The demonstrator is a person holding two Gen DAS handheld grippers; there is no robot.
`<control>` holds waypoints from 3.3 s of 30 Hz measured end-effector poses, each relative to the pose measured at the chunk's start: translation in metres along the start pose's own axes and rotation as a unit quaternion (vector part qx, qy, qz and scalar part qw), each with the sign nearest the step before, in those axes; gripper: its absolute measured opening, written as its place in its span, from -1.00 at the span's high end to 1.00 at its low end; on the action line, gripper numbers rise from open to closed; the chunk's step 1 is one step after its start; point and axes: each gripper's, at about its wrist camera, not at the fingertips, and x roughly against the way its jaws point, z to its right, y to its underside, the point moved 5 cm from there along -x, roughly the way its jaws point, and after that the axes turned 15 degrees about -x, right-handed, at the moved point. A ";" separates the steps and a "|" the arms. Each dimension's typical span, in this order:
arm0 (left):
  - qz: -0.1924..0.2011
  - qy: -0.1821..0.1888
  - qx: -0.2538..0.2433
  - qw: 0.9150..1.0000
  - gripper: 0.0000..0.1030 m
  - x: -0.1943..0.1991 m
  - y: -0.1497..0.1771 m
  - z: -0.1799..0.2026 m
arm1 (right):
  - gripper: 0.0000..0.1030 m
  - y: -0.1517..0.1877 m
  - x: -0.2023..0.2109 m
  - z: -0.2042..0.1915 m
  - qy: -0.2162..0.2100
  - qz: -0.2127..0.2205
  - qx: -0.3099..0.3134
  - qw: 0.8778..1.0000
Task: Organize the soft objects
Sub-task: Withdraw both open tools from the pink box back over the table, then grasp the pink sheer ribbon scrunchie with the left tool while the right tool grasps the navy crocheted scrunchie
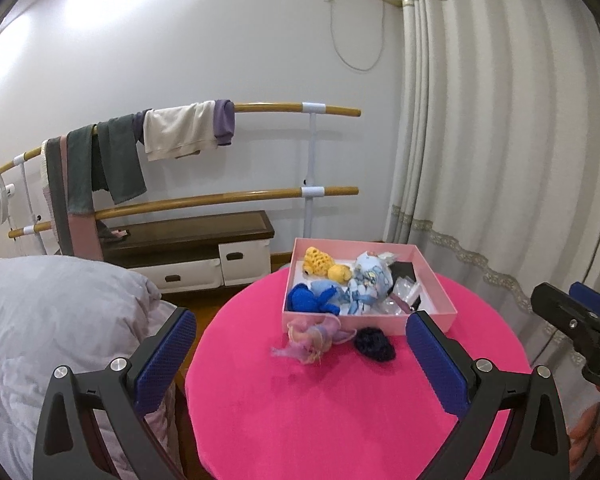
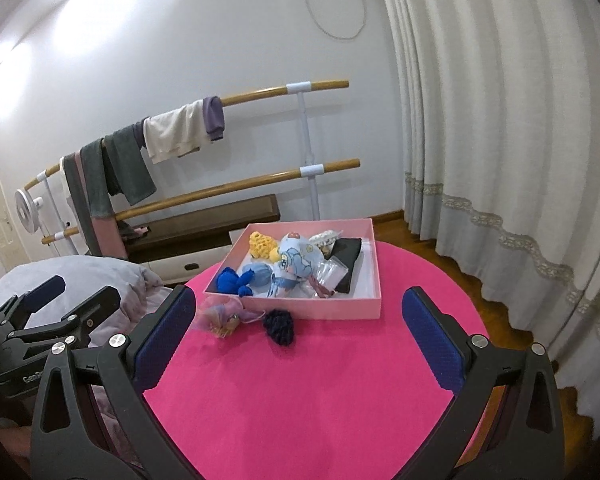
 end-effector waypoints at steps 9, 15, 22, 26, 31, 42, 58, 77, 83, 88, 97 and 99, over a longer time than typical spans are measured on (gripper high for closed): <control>-0.008 -0.003 0.003 1.000 -1.00 0.037 0.017 0.002 | -1.00 0.015 0.029 0.000 -0.001 0.012 -0.001 1.000; -0.007 -0.008 0.004 1.000 -1.00 0.052 0.019 -0.002 | -1.00 0.023 0.036 -0.007 -0.005 0.015 0.005 1.000; -0.005 -0.008 0.006 1.000 -1.00 0.062 0.021 -0.003 | -1.00 0.023 0.038 -0.010 -0.008 0.017 0.007 1.000; -0.006 -0.006 0.007 1.000 -1.00 0.061 0.022 -0.003 | -1.00 0.023 0.038 -0.008 -0.005 0.016 0.006 1.000; -0.009 -0.005 0.005 1.000 -1.00 0.059 0.021 -0.003 | -1.00 0.024 0.036 -0.005 -0.001 0.013 0.003 1.000; -0.021 -0.003 0.007 1.000 -1.00 0.043 0.024 -0.006 | -1.00 0.027 0.024 0.001 0.004 0.001 0.001 1.000; -0.076 0.017 0.008 0.997 -1.00 -0.037 0.030 -0.013 | -1.00 0.042 -0.046 0.015 0.021 -0.062 -0.003 0.998; -0.148 0.033 0.000 0.988 -1.00 -0.184 0.046 -0.009 | -1.00 0.071 -0.171 0.023 0.019 -0.179 -0.005 0.984; -0.170 0.029 -0.006 0.985 -1.00 -0.240 0.054 -0.009 | -0.86 0.079 -0.209 0.024 0.026 -0.206 -0.009 0.978; -0.181 0.027 -0.006 0.983 -1.00 -0.279 0.058 -0.008 | -0.63 0.084 -0.234 0.025 0.015 -0.232 -0.014 0.972; -0.185 0.055 0.006 0.981 -0.73 -0.313 0.064 -0.008 | 0.23 0.095 -0.258 0.016 -0.008 -0.258 0.005 0.966; -0.186 0.066 0.005 0.980 -0.30 -0.315 0.064 -0.003 | 0.60 0.096 -0.259 0.016 -0.001 -0.253 0.012 0.967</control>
